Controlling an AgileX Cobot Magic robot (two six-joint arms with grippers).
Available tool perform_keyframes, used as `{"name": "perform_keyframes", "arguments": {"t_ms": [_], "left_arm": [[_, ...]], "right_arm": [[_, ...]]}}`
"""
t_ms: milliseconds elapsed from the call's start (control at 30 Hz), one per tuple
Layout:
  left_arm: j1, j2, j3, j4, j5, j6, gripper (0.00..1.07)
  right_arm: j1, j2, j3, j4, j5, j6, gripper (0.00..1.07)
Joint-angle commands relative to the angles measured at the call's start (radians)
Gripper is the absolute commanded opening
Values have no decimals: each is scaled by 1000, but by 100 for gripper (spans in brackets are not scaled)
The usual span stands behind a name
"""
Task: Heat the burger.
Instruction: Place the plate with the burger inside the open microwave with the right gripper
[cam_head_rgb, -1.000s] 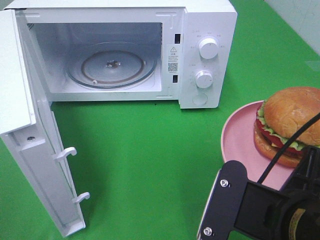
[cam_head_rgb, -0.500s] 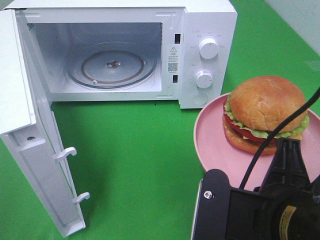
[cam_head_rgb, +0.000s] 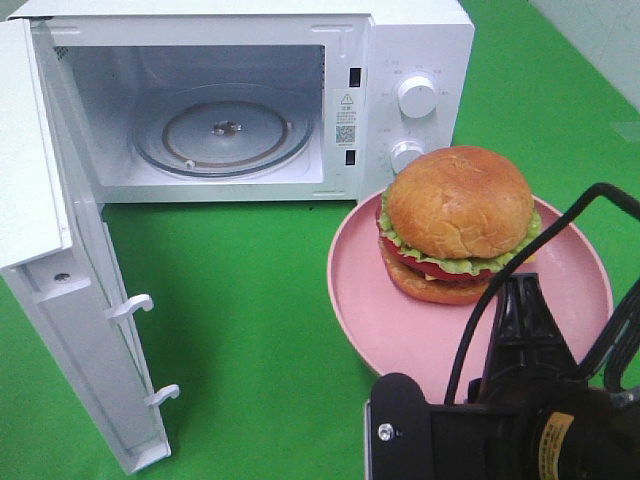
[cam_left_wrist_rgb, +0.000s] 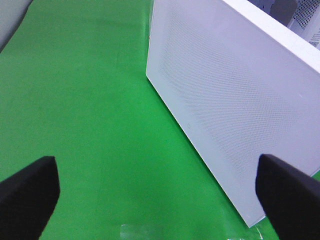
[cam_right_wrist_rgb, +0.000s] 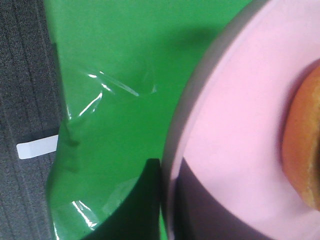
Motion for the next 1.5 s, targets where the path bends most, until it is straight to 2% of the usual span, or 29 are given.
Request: {"name": "perform_keyframes", "arguments": {"t_ms": [33, 333, 500, 900, 1067, 1300, 1367, 1467, 1500], "left_arm": [[-5, -3, 1, 1, -2, 0, 100], [-5, -3, 1, 1, -2, 0, 100], [-5, -3, 1, 1, -2, 0, 100], [-5, -3, 1, 1, -2, 0, 100], [-5, -3, 1, 1, -2, 0, 100], [-5, -3, 1, 1, -2, 0, 100], [-5, -3, 1, 1, -2, 0, 100], [-5, -3, 1, 1, -2, 0, 100], [-5, -3, 1, 1, -2, 0, 100]], "right_arm": [[0, -9, -2, -82, -15, -49, 0], [0, -9, -2, -86, -95, -141, 0], [-1, -9, -2, -69, -106, -93, 0], [-12, -9, -1, -152, -265, -204, 0], [-134, -9, -1, -145, -389, -324, 0], [-241, -9, -1, -144, -503, -428, 0], [-316, -9, -2, -102, -572, -535, 0], [-335, -9, -2, -80, -590, -570, 0], [-367, -9, -2, -35, -619, -634, 0]]}}
